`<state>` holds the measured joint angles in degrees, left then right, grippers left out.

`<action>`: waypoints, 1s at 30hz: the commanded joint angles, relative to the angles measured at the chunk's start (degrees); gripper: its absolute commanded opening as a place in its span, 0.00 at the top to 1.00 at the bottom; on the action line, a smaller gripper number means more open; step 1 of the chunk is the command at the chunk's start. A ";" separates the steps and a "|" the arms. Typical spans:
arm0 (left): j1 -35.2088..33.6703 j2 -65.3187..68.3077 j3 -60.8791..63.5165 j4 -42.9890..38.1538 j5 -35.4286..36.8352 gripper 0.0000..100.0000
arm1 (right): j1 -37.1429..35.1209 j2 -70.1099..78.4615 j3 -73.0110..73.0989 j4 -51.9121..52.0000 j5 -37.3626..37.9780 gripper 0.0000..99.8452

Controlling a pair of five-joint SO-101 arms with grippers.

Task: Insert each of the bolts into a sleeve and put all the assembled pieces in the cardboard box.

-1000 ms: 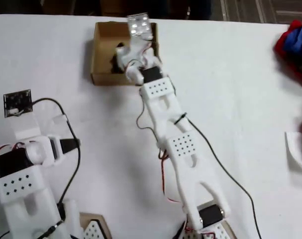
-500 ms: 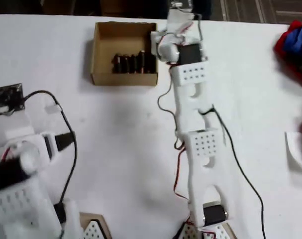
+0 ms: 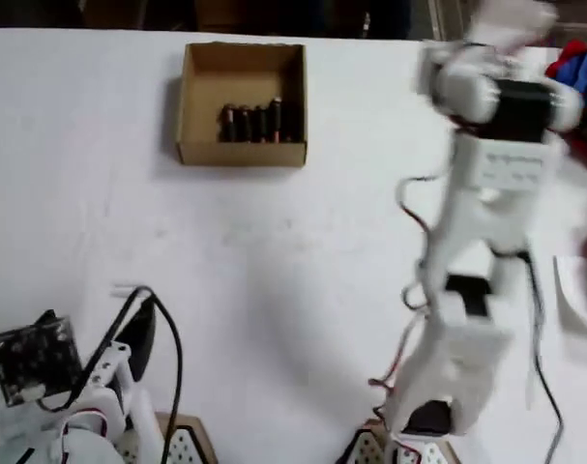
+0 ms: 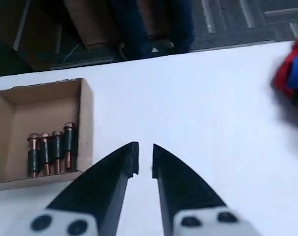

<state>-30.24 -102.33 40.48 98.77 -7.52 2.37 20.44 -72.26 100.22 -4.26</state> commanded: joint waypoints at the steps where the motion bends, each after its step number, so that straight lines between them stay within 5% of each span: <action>1: 0.00 -1.05 0.40 -0.79 -4.66 0.60 | 3.47 -21.05 22.51 1.27 0.53 0.98; 8: -0.09 -1.49 20.62 -15.47 -8.35 0.60 | 3.47 -55.25 72.26 0.66 0.53 0.98; 12: 0.00 -1.58 33.01 -13.98 -2.46 0.60 | 3.82 -70.37 93.98 -5.93 0.53 0.98; 19: 5.98 -1.49 33.80 -13.98 3.87 0.60 | 3.82 -90.77 130.99 -26.77 2.64 0.98; 24: 11.16 -1.49 45.32 -21.36 -0.18 0.60 | 3.82 -105.10 150.07 -30.46 13.89 0.98; 30: 11.78 -1.49 56.48 -25.41 7.21 0.60 | 4.09 -123.82 162.90 -24.84 14.33 0.98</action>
<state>-19.16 -102.95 95.34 75.03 -3.74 5.54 -95.34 86.86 73.93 9.54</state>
